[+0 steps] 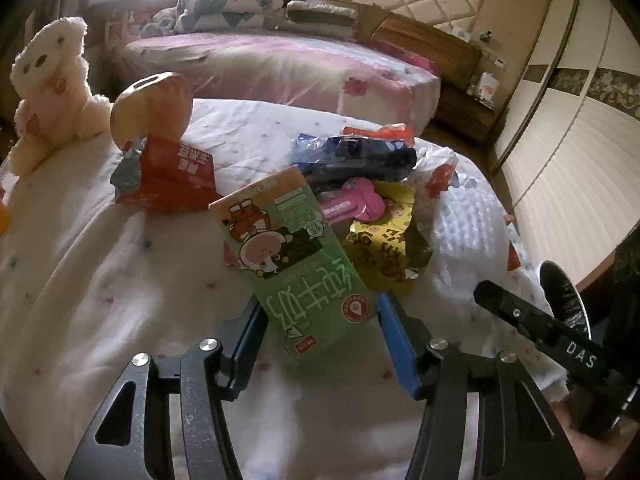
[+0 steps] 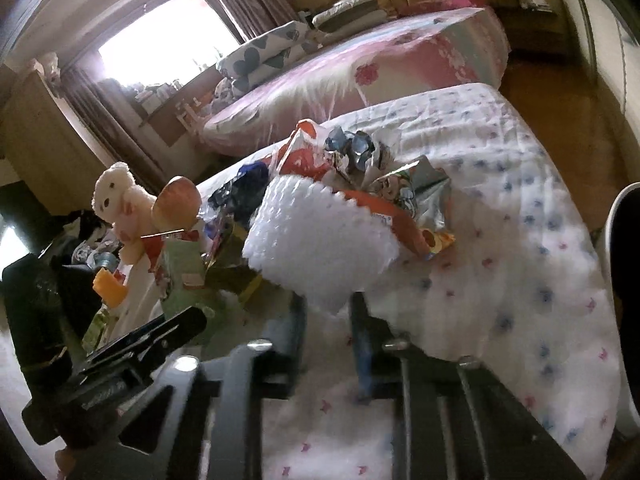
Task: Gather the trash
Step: 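Grasp the white foam net with the right tool while the left tool grasps the green juice carton, then carry the foam net and juice carton over the trash bin with both tools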
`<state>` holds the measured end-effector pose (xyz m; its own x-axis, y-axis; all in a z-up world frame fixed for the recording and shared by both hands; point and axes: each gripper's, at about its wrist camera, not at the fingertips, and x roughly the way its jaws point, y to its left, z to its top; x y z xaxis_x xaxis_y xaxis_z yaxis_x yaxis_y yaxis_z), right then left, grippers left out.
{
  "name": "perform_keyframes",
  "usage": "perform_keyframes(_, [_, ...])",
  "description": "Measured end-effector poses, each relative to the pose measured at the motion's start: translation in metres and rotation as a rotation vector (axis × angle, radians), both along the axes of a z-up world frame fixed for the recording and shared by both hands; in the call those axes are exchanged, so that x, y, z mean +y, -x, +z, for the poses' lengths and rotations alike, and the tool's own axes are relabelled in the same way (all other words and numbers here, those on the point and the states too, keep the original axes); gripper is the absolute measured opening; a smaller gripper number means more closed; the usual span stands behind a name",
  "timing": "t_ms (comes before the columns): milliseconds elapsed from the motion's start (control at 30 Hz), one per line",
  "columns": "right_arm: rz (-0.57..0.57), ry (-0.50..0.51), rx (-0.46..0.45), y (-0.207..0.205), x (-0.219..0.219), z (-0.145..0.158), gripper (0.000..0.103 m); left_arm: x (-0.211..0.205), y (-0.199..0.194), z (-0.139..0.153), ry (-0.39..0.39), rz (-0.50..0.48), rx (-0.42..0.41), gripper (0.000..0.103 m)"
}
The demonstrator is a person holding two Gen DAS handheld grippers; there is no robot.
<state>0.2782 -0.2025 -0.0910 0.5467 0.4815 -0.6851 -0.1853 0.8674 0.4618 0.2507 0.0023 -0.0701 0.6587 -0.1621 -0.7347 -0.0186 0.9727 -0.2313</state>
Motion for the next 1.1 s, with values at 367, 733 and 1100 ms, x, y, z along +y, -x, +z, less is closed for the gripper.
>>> perform_keyframes(367, [0.003, 0.009, -0.032, 0.039, -0.014, 0.008, 0.01, -0.002, 0.037, 0.007, -0.028, -0.056, -0.027, 0.054])
perform_keyframes(733, [-0.046, 0.026, -0.057, 0.071, -0.042, 0.021, 0.01, -0.035, 0.066, 0.024, -0.054, -0.173, -0.056, 0.055])
perform_keyframes(1100, [-0.124, 0.043, -0.078, 0.09, -0.082, 0.031, 0.01, -0.076, 0.073, 0.031, -0.071, -0.278, -0.068, 0.054])
